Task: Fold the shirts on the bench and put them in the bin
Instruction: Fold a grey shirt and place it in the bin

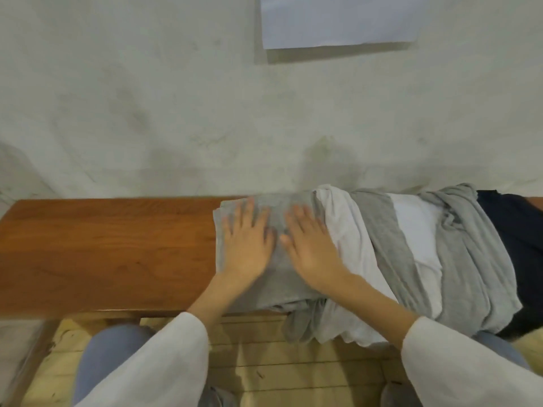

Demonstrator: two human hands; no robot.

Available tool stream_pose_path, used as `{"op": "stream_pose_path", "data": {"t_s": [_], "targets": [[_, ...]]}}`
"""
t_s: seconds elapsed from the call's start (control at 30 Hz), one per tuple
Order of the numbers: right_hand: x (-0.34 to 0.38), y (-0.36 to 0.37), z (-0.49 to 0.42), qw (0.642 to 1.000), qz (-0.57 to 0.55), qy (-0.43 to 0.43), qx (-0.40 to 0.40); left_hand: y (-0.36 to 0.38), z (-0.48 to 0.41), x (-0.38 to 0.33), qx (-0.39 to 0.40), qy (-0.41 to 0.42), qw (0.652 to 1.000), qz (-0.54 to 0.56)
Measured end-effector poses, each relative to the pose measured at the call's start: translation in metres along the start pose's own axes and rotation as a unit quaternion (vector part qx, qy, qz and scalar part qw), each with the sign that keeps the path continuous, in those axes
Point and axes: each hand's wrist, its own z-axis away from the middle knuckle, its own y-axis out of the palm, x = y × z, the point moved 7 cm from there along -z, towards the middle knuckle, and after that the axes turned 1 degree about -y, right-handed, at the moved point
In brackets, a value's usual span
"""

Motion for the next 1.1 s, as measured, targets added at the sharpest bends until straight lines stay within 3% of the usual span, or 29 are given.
{"op": "stream_pose_path", "data": {"t_s": [0.1,0.23,0.33,0.43,0.53,0.6,0.67,0.73,0.8,0.9,1.03,1.1], "targets": [[-0.011,0.031,0.025,0.995,0.084,0.003,0.046,0.033,0.016,0.003,0.057,-0.025,0.997,-0.05],[-0.014,0.034,0.027,0.997,0.051,-0.003,0.056,0.035,0.015,0.011,0.096,-0.042,0.992,-0.071],[-0.015,0.018,0.026,0.997,-0.077,0.031,0.007,0.024,0.036,-0.003,0.093,0.014,0.994,-0.049],[-0.03,-0.002,0.036,0.951,-0.255,0.166,-0.054,0.022,0.073,0.0,0.099,0.053,0.994,-0.019],[-0.034,-0.007,0.032,0.961,-0.189,0.202,0.011,0.033,0.098,-0.007,0.096,0.194,0.975,-0.045],[-0.037,-0.009,0.028,0.949,-0.19,0.241,0.069,0.038,0.1,-0.009,0.09,0.227,0.968,-0.061],[-0.038,-0.003,0.028,0.876,-0.35,0.316,0.103,0.035,0.094,-0.013,0.099,0.209,0.971,-0.059],[-0.03,0.005,0.033,0.751,-0.531,0.377,0.108,0.03,0.094,-0.017,0.087,0.195,0.975,-0.063],[-0.026,0.012,0.035,0.671,-0.621,0.393,0.101,0.027,0.094,-0.022,0.105,0.169,0.978,-0.058],[-0.019,0.014,0.036,0.618,-0.682,0.379,0.097,0.021,0.093,-0.034,0.038,0.159,0.986,0.016],[-0.019,0.013,0.034,0.573,-0.722,0.373,0.102,0.012,0.09,-0.046,-0.027,0.157,0.976,0.15],[-0.017,0.011,0.031,0.552,-0.747,0.359,0.094,0.002,0.094,-0.046,-0.014,0.129,0.965,0.23]]}}
